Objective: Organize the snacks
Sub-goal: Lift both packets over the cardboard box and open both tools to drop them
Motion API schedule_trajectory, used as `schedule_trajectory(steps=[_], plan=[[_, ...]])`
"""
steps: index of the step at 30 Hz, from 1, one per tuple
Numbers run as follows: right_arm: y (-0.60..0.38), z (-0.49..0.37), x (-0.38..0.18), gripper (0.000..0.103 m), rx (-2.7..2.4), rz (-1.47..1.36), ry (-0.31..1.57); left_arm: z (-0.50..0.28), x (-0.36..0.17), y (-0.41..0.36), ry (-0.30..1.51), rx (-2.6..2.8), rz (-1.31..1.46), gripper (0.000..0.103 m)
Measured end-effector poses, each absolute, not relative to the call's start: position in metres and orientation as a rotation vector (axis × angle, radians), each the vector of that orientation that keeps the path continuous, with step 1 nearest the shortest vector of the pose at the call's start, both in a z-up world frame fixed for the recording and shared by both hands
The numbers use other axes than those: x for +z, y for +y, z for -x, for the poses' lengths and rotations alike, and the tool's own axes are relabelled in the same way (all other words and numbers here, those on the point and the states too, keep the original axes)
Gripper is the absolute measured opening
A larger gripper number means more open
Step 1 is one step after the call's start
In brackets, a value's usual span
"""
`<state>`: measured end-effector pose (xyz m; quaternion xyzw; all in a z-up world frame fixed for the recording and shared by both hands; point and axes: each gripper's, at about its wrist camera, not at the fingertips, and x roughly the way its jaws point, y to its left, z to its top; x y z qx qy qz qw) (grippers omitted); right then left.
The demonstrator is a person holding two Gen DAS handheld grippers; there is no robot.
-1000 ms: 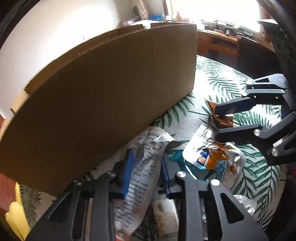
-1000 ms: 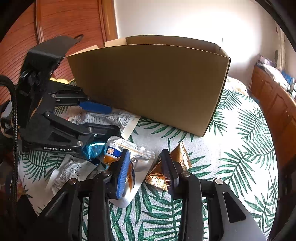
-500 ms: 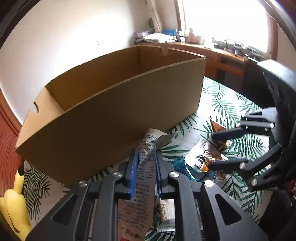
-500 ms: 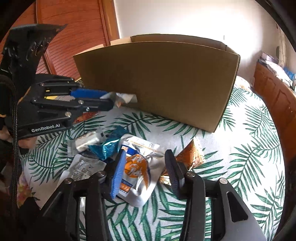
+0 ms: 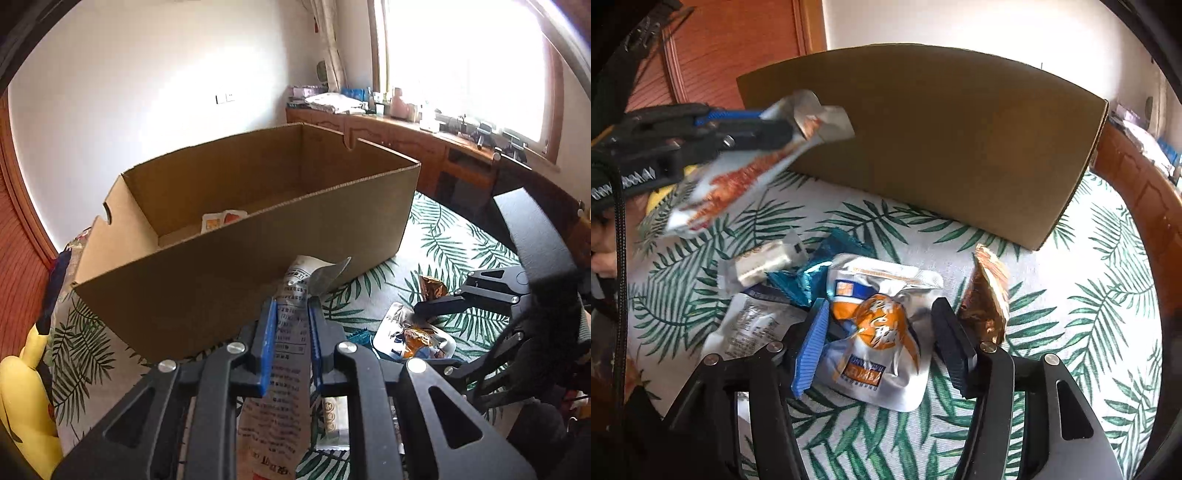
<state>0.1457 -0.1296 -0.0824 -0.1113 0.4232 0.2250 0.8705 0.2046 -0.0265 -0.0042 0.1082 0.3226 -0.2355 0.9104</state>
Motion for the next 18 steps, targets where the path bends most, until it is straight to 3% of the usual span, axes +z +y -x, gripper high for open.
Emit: schedule_trajectory(steps=[9,18], plan=[[-0.136,-0.147,-0.084,0.072,0.430,0.257,0.895,-0.201,0.007,-0.022,0.632,-0.473,-0.187,0.013],[-0.143,-0.145,-0.083,0.074,0.440,0.254,0.905,-0.198,0.015,-0.018,0.614,-0.461,-0.156,0.013]])
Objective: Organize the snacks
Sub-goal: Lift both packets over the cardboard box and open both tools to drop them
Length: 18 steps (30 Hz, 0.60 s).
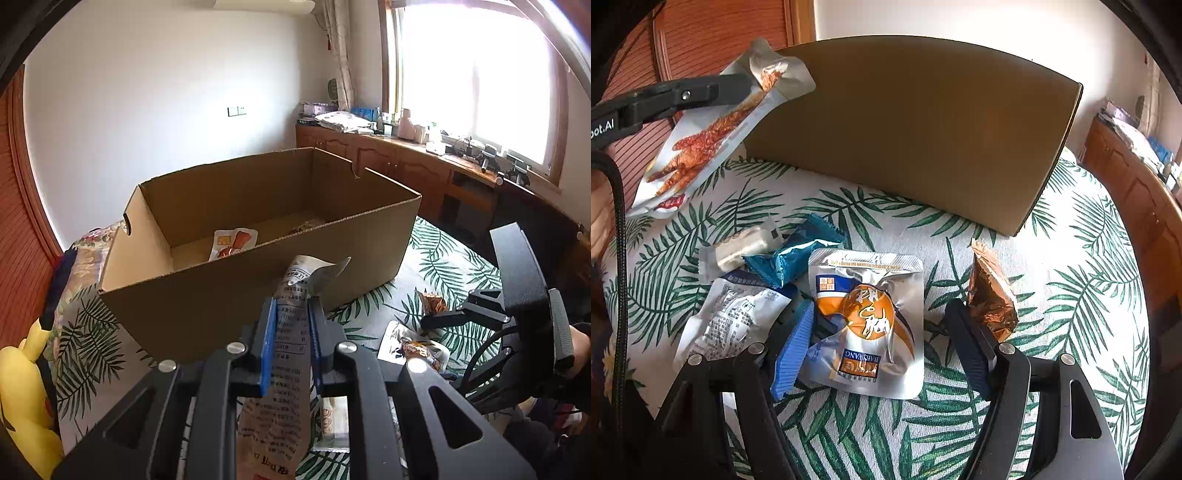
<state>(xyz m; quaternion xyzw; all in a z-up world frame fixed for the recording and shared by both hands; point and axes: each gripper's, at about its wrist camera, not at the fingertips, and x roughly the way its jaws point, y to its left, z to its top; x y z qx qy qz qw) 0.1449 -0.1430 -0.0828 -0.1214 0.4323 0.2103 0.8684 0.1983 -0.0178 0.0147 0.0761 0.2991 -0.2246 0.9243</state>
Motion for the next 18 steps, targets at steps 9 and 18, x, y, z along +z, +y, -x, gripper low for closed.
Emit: schedule_trajectory(steps=[9,18], plan=[[-0.144,-0.130,-0.075,0.039,0.487,0.290,0.889,-0.191,0.025,-0.015,0.587,-0.446,-0.131,0.013],[-0.155,-0.125,-0.062,0.038,0.514,0.212,0.861,-0.187,0.032,-0.016,0.575,-0.438,-0.133,0.013]])
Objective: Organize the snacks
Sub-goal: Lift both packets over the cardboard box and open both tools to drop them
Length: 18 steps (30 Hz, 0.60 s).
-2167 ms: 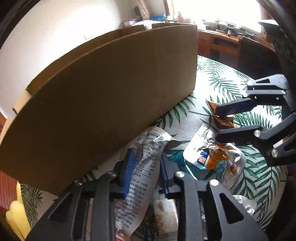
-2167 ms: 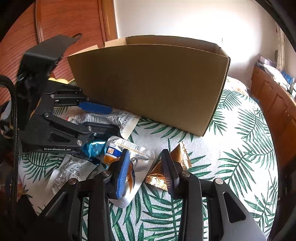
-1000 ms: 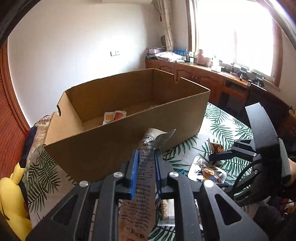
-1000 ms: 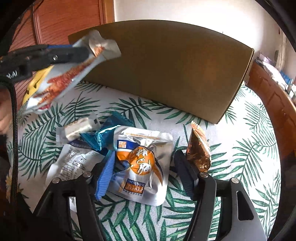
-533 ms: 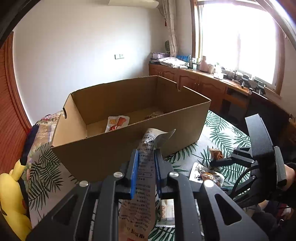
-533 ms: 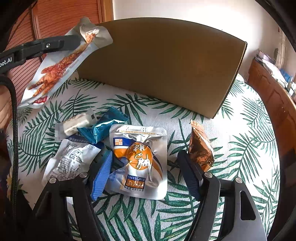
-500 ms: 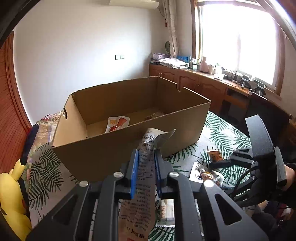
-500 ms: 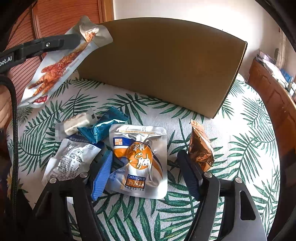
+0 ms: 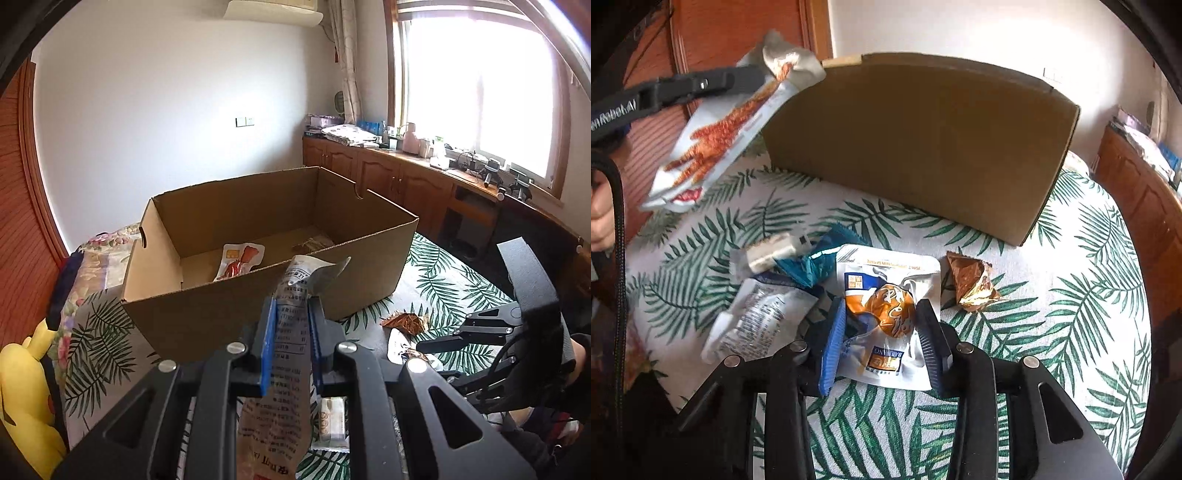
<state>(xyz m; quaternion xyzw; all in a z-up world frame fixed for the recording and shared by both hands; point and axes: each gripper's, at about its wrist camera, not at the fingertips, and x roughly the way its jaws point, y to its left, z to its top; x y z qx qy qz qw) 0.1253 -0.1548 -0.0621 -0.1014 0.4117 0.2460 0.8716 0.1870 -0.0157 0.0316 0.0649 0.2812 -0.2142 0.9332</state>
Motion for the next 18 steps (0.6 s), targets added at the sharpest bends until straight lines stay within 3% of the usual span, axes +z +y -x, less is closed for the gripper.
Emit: schedule_trajectory(steps=[18], plan=[[-0.164,-0.108,-0.020,0.038,0.531,0.159,0.718,-0.180,0.056,-0.009,0.504,-0.427,-0.076,0.013]])
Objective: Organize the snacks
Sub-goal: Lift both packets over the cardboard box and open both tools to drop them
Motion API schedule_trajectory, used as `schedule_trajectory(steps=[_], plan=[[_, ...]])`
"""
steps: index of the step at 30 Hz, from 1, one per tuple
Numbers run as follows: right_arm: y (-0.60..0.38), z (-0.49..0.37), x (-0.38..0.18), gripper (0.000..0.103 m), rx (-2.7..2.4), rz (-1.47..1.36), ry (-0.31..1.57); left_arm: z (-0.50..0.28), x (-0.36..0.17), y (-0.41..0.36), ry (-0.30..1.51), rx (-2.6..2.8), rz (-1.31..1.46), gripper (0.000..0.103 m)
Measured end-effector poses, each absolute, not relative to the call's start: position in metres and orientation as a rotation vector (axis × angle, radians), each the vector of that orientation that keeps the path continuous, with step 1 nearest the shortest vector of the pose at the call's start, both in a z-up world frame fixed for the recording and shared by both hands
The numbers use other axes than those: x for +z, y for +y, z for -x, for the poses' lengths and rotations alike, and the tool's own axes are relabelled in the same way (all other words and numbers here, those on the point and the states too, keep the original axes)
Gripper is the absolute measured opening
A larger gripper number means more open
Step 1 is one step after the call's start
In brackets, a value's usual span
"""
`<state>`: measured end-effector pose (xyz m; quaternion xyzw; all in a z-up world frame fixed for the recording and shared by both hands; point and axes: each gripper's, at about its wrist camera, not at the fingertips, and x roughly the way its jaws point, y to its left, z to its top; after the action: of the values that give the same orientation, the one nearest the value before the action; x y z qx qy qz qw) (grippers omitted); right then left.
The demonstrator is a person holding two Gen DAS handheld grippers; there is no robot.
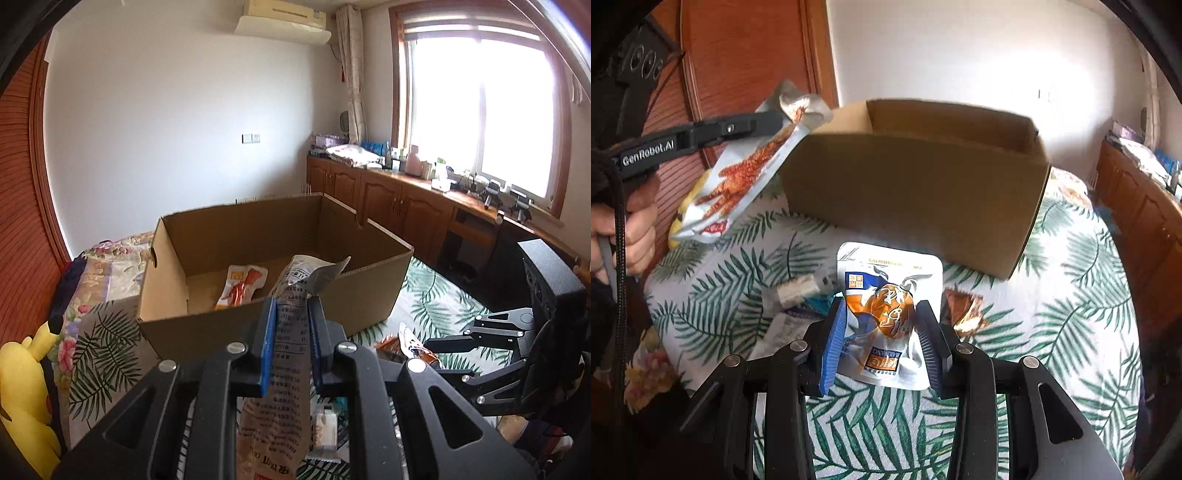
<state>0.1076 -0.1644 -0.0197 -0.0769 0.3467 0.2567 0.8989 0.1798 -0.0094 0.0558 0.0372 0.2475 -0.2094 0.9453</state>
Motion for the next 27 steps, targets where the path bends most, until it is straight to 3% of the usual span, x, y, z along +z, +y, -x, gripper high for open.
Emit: schedule_trajectory(steps=[17,27], plan=[[-0.157,-0.137,0.068,0.038,0.545,0.194,0.508,-0.202,0.126,-0.011,0.368,-0.404,-0.107,0.013],[-0.146,-0.178,0.089,0.038,0.551,0.206,0.456,-0.244,0.153,-0.018,0.338,-0.363,-0.198,0.013]])
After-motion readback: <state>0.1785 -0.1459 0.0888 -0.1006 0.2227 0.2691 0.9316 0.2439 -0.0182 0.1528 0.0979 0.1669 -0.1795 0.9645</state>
